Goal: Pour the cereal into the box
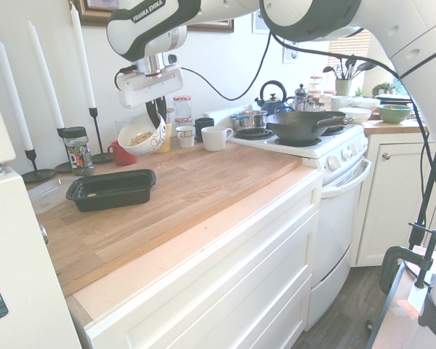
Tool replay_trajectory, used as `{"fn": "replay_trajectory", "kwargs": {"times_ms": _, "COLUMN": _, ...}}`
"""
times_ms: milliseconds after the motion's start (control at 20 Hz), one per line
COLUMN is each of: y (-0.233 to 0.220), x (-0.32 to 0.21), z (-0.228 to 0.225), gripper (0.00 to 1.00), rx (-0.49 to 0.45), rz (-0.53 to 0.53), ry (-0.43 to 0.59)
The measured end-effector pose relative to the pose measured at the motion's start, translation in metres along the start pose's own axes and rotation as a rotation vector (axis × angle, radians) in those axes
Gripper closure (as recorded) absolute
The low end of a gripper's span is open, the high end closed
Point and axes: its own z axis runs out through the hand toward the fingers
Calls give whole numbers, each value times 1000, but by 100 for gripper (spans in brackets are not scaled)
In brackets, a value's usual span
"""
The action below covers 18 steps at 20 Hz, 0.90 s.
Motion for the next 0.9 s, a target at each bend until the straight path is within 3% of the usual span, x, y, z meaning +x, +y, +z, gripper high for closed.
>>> {"fn": "replay_trajectory", "kwargs": {"times_ms": 550, "y": -74, "x": -68, "z": -10, "gripper": 100, "rx": -221, "rz": -96, "ry": 399}}
{"fn": "replay_trajectory", "kwargs": {"times_ms": 900, "y": -95, "x": -112, "z": 5, "gripper": 100, "rx": -332, "rz": -190, "ry": 551}}
